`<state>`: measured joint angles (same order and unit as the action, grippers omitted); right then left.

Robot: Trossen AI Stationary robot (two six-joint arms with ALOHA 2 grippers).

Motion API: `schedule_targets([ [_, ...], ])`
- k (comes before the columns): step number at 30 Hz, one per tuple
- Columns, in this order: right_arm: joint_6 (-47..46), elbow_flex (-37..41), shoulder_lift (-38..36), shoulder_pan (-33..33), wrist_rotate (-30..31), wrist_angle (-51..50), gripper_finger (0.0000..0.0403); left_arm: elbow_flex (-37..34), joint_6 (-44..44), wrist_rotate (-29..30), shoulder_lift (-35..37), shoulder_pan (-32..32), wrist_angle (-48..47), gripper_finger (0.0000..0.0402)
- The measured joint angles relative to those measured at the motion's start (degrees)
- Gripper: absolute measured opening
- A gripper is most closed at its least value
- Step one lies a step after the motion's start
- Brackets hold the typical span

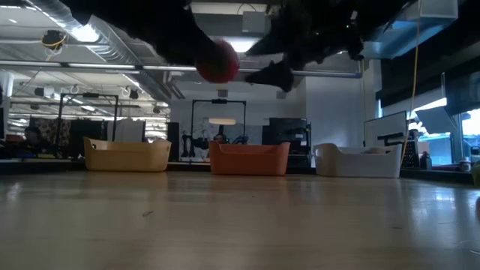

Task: Sort produce into baskets
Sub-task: Put the tomato into the white bin

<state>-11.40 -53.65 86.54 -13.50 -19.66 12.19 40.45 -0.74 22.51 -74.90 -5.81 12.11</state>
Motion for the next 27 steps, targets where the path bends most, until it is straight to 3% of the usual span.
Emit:
schedule_targets([
  [4, 6.3, 0.0, -1.3, 0.0, 10.8, -5.1, 0.0323, 0.0, -7.6, -2.2, -1.3, 2.3, -0.8, 0.0287],
  [12, 10.7, 1.6, 1.4, 1.7, 17.7, -8.2, 0.0319, 0.0, -21.6, -8.8, -9.4, 5.8, -0.7, 0.0286],
  [19, 13.4, 4.2, 4.5, 5.7, 19.2, -5.2, 0.0319, 0.0, -30.1, -11.6, -17.5, 8.0, 2.6, 0.0286],
  [27, 13.2, 5.6, 7.1, 6.8, 20.1, -3.1, 0.0319, 0.0, -38.1, -20.5, -23.6, 9.7, 7.4, 0.0287],
])
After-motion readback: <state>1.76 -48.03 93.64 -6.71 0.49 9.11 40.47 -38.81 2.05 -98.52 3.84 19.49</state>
